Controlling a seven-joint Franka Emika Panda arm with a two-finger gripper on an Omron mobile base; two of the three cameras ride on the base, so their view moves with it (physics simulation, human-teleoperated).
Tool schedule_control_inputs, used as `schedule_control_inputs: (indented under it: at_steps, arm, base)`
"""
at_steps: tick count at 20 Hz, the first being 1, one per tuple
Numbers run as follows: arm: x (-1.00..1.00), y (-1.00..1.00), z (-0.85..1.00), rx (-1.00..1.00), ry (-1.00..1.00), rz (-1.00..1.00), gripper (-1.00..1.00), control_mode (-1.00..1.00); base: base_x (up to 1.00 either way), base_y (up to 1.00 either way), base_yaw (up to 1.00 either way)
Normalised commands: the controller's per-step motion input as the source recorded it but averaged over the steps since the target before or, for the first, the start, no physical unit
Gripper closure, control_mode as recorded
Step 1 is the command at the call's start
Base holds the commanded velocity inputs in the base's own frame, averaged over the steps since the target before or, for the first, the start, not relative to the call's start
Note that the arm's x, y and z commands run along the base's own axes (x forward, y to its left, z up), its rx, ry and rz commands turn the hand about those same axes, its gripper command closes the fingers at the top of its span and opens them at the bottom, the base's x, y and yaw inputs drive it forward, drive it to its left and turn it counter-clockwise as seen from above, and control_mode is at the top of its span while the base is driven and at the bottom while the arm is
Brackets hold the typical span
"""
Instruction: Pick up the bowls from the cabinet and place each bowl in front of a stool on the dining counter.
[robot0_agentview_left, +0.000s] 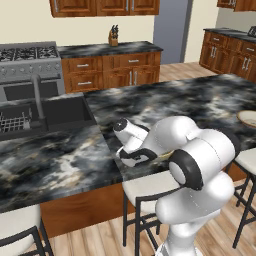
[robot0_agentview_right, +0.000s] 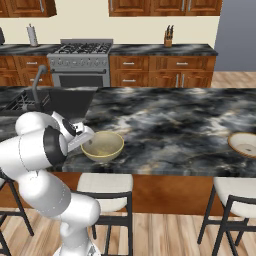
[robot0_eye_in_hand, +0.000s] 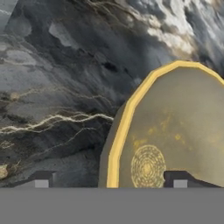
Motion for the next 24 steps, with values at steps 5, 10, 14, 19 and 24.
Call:
schedule_control_inputs:
  at_steps: [5,10,14,19,24]
  arm:
    - [-0.07,0.0,0.67,0.08,0.04,0.0,-1.0,-1.0]
    - [-0.3,-0.25,1.0,0.06,0.12,-0.02,-1.0,-1.0]
    - [-0.54,-0.21,1.0,0.13,0.18,-0.03,-1.0,-1.0]
    - [-0.7,-0.35,0.9,0.16,0.21,-0.12,-1.0,-1.0]
    - [-0.83,-0.36,0.69,0.22,0.17,-0.13,-1.0,-1.0]
  base:
    - [0.0,0.0,0.0]
    - [0.0,0.0,0.0]
    - [0.0,0.0,0.0]
    - [0.0,0.0,0.0]
    - [0.0,0.0,0.0]
